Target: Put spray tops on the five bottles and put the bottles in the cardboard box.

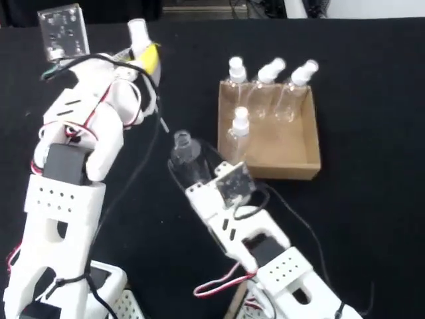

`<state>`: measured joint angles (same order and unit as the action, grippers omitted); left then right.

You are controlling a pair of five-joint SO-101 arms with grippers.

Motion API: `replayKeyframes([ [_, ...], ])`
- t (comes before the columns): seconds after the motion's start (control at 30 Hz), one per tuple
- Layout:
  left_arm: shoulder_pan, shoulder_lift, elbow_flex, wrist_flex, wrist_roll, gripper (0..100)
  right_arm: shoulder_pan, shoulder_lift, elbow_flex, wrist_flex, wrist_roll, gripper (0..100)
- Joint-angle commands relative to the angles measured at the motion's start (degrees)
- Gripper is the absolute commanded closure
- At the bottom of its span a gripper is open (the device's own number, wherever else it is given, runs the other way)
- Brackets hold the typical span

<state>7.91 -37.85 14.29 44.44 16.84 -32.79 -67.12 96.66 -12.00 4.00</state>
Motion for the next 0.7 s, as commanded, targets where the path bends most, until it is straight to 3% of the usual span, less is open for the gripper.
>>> replayKeyframes([
  [0.0, 1.1, -6.1, -3.8, 0.7, 0.5, 97, -0.5, -1.2, 0.0, -2.1, -0.1, 98.8],
  [0.27, 1.3, -16.0, -2.7, 2.5, 0.5, 97, -0.5, -1.2, 0.0, -2.4, -0.1, 98.8],
  [0.5, 8.3, -16.4, -1.5, 2.5, 0.1, 97, -0.5, -1.2, 0.0, -2.4, -0.1, 98.8],
  [0.67, 6.5, -13.9, 0.5, -1.0, -0.4, 97, -0.4, -1.2, 0.0, -2.4, -0.1, 98.8],
])
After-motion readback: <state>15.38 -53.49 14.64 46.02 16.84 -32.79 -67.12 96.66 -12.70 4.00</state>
